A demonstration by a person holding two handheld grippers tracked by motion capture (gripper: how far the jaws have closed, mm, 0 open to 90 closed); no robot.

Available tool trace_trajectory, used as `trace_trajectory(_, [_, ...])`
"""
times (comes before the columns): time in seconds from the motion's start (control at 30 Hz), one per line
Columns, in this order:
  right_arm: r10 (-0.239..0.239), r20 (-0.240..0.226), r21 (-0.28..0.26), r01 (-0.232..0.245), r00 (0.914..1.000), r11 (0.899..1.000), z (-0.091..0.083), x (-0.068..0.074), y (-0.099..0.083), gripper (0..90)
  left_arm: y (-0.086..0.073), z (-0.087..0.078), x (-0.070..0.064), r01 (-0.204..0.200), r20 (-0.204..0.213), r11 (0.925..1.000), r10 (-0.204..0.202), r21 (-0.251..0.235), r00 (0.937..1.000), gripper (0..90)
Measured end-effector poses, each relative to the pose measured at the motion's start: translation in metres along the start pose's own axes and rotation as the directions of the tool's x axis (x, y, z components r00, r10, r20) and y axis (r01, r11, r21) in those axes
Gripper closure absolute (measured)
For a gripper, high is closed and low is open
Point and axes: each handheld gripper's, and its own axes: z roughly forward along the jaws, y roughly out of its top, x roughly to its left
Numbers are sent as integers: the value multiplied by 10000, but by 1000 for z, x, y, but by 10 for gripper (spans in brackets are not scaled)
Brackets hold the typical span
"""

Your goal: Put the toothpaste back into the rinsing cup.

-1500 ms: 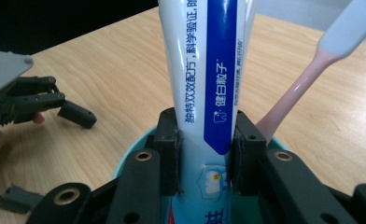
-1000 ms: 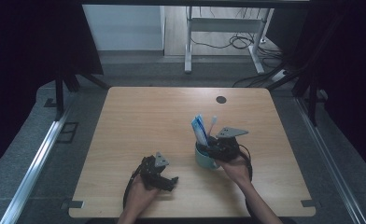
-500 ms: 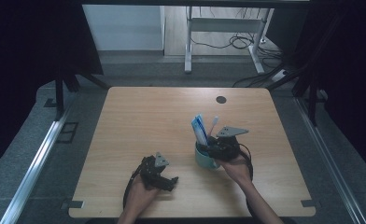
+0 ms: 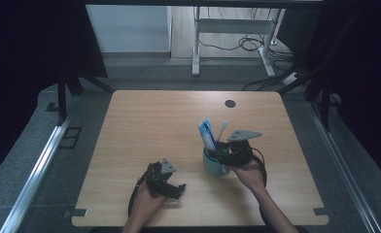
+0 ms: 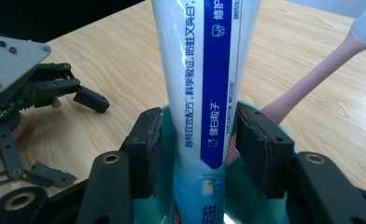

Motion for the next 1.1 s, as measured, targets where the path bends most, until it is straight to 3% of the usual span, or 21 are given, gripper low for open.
trace_trajectory(0.5, [-533,109,413,528,9985,9978,-4,7,3,393,0,0,0,-20,9,10000,20,14,10000,0])
trace_trajectory(1.1, [-551,42,686,546,9985,9961,-13,7,5,251,0,0,0,3,-7,10000,-3,1,10000,0])
